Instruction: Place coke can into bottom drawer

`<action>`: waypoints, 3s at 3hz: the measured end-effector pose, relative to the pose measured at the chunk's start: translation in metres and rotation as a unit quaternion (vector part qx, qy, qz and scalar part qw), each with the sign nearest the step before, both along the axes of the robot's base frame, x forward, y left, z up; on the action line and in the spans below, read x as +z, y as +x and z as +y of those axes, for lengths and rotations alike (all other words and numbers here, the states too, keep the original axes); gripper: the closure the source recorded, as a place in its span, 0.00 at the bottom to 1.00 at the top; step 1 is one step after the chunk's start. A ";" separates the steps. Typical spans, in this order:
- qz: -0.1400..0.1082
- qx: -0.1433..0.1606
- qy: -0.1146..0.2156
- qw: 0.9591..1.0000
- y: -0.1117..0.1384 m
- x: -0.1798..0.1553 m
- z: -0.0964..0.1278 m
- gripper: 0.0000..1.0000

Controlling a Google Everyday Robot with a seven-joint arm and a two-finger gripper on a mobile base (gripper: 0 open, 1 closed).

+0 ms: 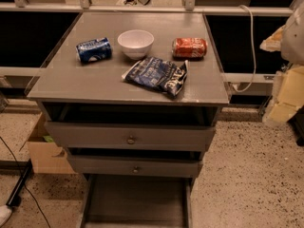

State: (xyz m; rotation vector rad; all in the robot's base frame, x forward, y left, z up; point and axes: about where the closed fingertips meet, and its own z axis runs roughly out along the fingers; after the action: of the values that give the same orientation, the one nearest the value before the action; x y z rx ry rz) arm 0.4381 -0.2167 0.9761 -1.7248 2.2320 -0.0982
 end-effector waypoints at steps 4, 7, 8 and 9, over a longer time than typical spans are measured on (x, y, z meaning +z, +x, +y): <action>-0.008 0.065 0.013 0.998 0.061 0.002 0.016 0.00; -0.012 0.098 0.009 0.995 0.105 -0.004 0.026 0.00; -0.010 0.115 0.003 0.993 0.131 -0.009 0.030 0.00; -0.011 0.138 0.001 0.990 0.161 -0.014 0.040 0.00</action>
Offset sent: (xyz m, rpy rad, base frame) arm 0.0271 0.0074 0.0116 0.0136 -0.0458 0.0654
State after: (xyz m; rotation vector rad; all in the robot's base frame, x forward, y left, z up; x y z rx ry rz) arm 0.5990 -0.1765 0.9618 -2.0024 1.9542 -0.0512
